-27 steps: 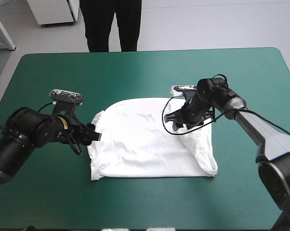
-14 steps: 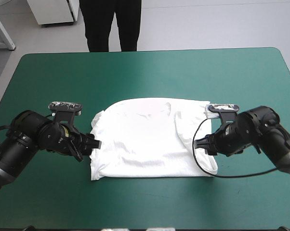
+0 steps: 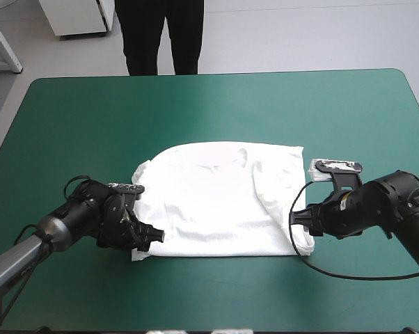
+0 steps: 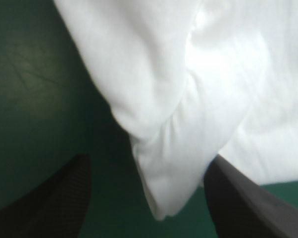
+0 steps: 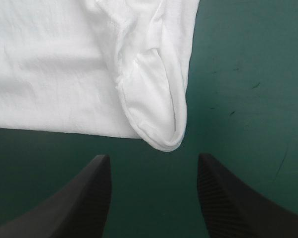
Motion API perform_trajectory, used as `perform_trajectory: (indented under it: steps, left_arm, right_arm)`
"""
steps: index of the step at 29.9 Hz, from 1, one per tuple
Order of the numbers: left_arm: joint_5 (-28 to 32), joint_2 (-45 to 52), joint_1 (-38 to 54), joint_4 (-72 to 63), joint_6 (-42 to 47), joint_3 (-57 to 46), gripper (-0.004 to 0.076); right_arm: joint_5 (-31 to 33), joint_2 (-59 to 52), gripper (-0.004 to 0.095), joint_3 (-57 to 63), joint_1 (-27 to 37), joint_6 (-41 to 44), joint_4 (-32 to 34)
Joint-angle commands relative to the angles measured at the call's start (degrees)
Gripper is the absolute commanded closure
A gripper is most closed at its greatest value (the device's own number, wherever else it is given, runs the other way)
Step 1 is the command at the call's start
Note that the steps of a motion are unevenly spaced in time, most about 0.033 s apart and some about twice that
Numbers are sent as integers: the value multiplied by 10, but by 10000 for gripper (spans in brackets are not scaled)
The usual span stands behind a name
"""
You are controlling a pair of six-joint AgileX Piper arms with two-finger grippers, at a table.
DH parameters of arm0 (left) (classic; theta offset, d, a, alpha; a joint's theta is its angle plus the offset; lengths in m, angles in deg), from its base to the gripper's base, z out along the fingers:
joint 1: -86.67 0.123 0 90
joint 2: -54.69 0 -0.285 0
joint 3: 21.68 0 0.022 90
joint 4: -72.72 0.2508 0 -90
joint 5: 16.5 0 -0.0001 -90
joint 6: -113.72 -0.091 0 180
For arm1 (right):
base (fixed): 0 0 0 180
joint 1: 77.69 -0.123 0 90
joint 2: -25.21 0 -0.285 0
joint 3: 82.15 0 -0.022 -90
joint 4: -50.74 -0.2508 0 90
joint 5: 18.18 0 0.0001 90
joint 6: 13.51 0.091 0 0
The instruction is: Fold the cloth
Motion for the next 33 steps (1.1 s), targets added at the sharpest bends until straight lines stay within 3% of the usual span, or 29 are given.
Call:
perform_trajectory:
  steps: [1,10,12,16,26,33]
  left_arm:
    - [25,-19,-4,-7,2,11,262]
    - [78,-79,-4,-33,3,-43,297]
    - [83,-81,-4,-37,3,-49,408]
    - [93,-81,-4,-42,2,-50,733]
    - [94,-81,-4,-44,1,-50,734]
    - [92,-80,-4,-44,1,-50,734]
  right_arm:
    - [-12,-10,421,-13,1,0,-2]
    - [-12,-10,422,-13,1,0,-2]
    - [-11,-9,422,-13,1,0,-3]
    - [-8,-4,422,-13,1,-3,-3]
    - [-23,65,421,-6,-1,-5,27]
    - [-117,107,421,57,-16,17,8]
